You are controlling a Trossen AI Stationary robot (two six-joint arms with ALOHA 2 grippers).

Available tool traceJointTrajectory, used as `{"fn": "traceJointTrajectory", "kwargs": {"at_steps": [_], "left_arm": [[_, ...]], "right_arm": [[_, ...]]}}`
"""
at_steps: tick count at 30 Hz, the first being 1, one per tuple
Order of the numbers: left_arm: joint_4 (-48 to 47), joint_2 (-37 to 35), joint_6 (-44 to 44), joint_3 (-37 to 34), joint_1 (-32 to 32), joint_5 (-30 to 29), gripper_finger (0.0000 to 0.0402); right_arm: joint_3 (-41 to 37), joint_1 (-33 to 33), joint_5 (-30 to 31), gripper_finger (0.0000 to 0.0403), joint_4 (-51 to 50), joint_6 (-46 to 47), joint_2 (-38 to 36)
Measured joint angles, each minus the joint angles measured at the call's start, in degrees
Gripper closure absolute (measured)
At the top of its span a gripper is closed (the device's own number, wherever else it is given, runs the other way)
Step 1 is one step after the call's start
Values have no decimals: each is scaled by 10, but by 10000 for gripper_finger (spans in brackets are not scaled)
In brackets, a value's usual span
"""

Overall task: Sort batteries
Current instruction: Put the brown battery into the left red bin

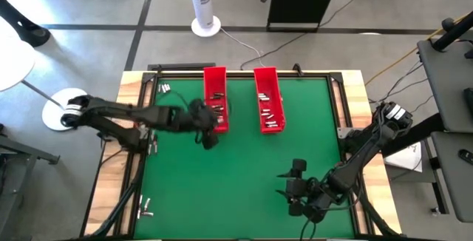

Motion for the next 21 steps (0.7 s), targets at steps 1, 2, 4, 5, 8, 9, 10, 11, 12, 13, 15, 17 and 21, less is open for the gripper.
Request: {"fn": "traceJointTrajectory", "kwargs": {"at_steps": [1,2,4,5,8,9,10,11,12,13,15,17,21], "left_arm": [[-3,-5,28,5,22,14,371],[-1,-8,57,9,46,30,371],[-1,-7,106,21,95,71,371],[-5,-3,128,26,120,91,371],[-8,21,174,38,185,144,371],[-12,30,192,43,202,160,371],[-17,40,212,47,216,171,371],[-24,50,230,50,228,177,371],[-28,62,246,52,238,178,371],[-31,74,263,54,248,179,371],[-35,94,291,57,263,184,371],[-28,113,306,64,271,194,371],[-8,145,337,69,273,210,371]], "right_arm": [[0,0,0,175,0,-1,0],[0,0,0,176,-1,-5,0],[0,-2,2,177,-2,-9,0],[0,-4,8,176,-3,-10,0],[0,-9,36,171,-35,3,-6],[0,-13,45,168,-53,14,-12],[0,-18,52,165,-71,25,-21],[1,-24,60,162,-94,36,-32],[1,-33,64,159,-114,45,-43],[1,-44,65,156,-135,52,-55],[1,-67,67,151,-165,58,-79],[1,-91,68,147,-179,49,-105],[1,-134,69,143,-178,3,-146]]}}
